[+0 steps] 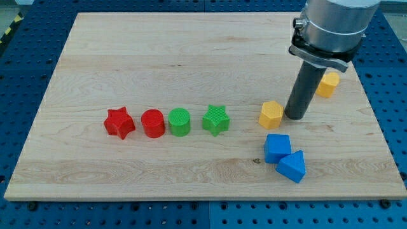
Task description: Move the yellow hexagon to the right of green star
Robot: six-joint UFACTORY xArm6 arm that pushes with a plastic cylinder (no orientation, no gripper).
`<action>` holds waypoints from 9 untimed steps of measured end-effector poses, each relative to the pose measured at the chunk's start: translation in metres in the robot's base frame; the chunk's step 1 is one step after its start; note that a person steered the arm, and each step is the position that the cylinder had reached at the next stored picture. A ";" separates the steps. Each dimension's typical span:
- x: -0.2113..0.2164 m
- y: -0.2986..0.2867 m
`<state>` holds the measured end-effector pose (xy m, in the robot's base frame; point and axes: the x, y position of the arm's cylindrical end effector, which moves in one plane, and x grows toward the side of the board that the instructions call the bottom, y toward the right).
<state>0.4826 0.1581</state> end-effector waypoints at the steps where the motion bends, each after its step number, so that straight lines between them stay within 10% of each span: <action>1: 0.000 0.006; 9: 0.013 -0.051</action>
<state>0.4958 0.1070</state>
